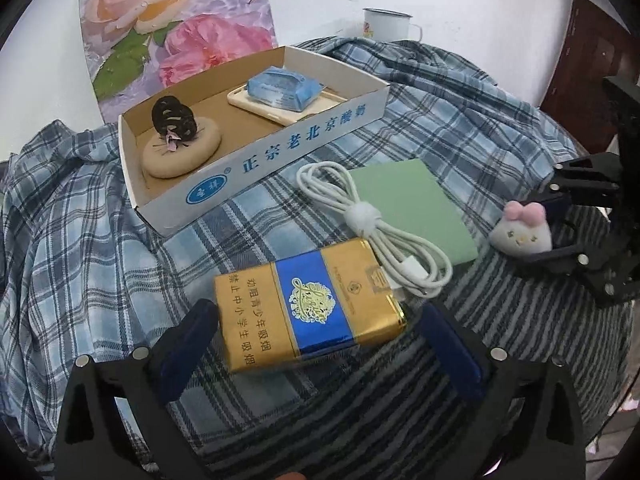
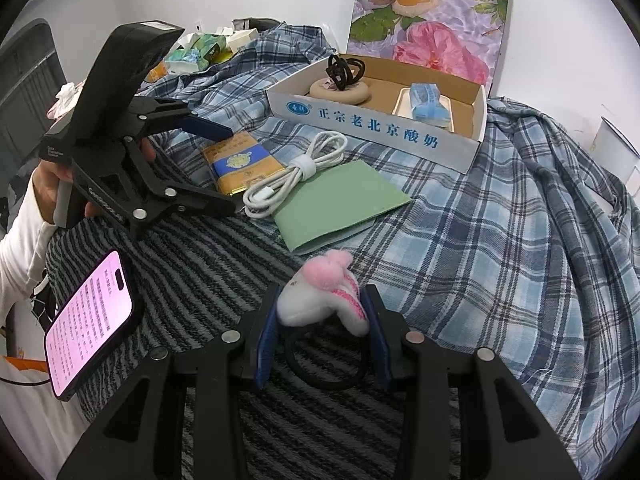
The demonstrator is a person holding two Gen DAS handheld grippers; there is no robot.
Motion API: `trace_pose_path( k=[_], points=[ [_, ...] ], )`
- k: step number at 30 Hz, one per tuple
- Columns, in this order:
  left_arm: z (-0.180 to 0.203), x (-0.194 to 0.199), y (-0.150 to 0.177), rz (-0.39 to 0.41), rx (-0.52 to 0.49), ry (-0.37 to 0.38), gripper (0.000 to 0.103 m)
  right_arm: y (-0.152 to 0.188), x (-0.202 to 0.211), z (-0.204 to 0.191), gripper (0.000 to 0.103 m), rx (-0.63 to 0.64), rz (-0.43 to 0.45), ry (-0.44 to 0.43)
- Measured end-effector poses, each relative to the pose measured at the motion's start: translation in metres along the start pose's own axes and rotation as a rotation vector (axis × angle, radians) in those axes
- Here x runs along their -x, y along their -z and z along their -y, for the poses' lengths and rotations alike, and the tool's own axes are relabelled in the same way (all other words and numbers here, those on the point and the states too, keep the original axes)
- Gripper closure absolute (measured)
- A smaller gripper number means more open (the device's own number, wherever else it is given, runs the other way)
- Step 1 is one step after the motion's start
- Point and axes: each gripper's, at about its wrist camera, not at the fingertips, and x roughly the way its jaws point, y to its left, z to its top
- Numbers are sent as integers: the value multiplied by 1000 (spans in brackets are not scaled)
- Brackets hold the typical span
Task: Organize soft objects
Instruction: 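Grasp the cigarette pack with the left gripper while the right gripper grasps the bunny plush, then carry the cigarette pack with the left gripper while the right gripper carries the bunny into the box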
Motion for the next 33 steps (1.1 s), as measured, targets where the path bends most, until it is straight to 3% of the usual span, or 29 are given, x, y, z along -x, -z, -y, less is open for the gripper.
trace_pose_path(
  k=[3, 4, 11, 16, 33],
  points=[
    [-2, -1, 1, -1, 12, 8, 2, 0, 0, 0, 64, 0, 5, 0],
    [-4, 0, 1, 6, 21, 3, 11, 0, 0, 0, 64, 0, 8, 1],
    [-11, 10, 1, 40, 56, 34, 12, -2, 7, 0, 64, 2, 40, 10],
    [-16, 28, -5, 107, 87, 21, 12, -11, 15, 1, 64, -1, 88, 23],
    [-38, 67, -43, 301, 165, -6, 12, -76, 22, 15, 64, -15, 253, 72]
  ],
)
